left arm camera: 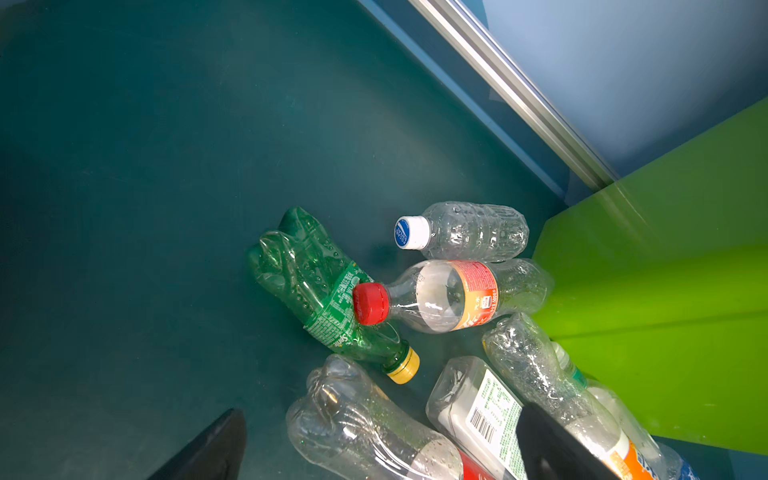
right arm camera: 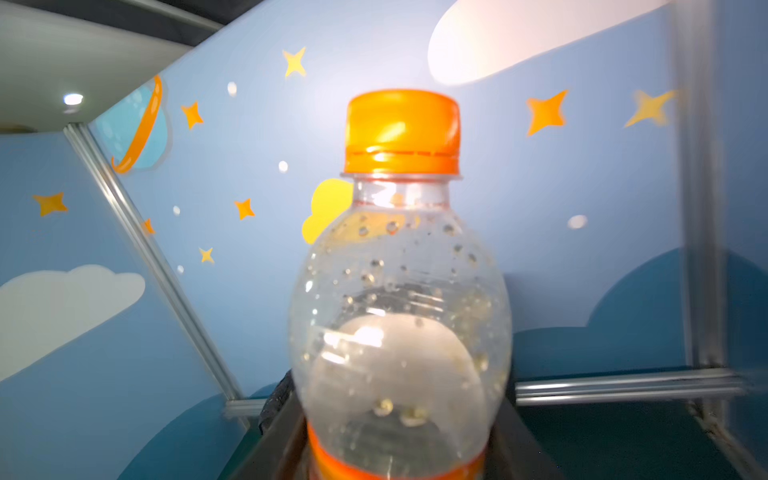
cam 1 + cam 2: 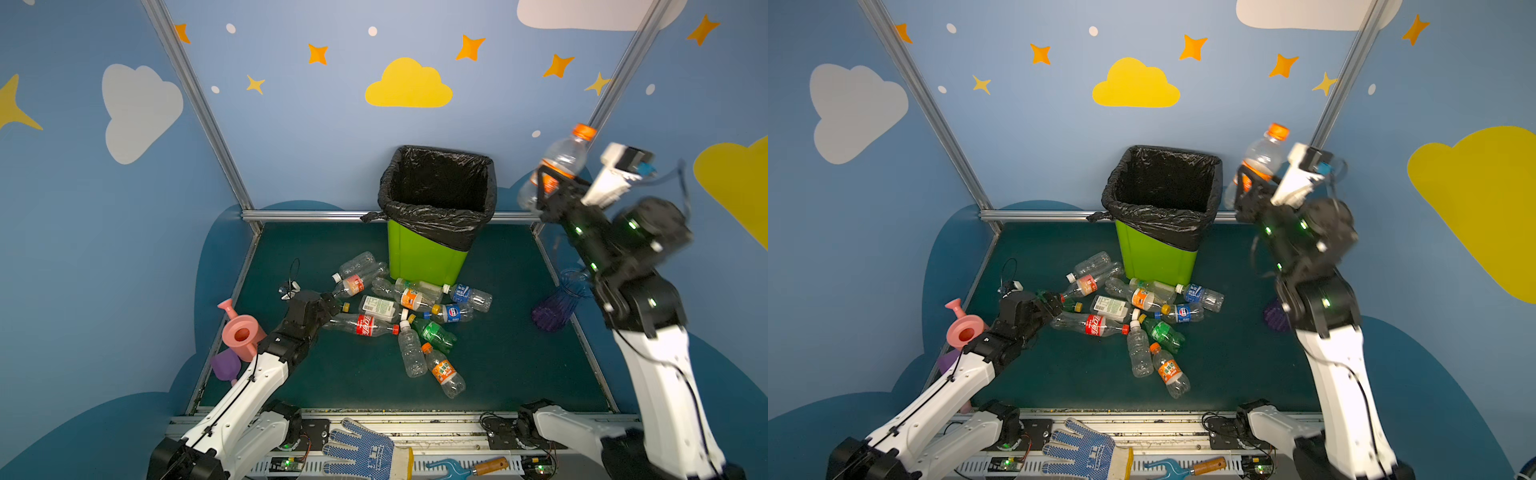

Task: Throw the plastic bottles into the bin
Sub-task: 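Lift the orange-capped bottle with the right gripper and drop it into the bin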

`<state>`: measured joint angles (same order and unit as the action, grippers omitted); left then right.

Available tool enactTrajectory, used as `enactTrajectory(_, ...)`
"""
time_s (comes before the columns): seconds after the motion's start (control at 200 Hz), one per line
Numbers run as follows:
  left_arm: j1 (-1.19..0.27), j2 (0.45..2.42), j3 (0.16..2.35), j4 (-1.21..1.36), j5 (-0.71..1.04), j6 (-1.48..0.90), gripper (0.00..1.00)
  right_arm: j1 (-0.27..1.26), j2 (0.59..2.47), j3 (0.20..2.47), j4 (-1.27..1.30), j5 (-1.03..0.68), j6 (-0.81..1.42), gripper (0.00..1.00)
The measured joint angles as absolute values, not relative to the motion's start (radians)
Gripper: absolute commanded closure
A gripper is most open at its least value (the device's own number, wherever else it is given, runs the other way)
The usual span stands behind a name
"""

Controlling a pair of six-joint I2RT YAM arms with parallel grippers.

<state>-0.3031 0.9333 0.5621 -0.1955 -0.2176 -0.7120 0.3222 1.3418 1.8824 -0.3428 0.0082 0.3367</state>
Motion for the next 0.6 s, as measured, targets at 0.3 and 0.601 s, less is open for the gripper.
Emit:
enactTrajectory(0.3, -0.301, 0.862, 0.540, -0.217, -0.217, -0.719, 0.00, 0.326, 1.687, 1.987, -0.480, -0.145, 0.347, 0.12)
enactTrajectory(0.601, -0.298, 0.832, 0.531, -0.243, -0.257, -0.718, 0.00, 0.308, 1.176, 1.631, -0.245, -0.035, 0.353, 0.07)
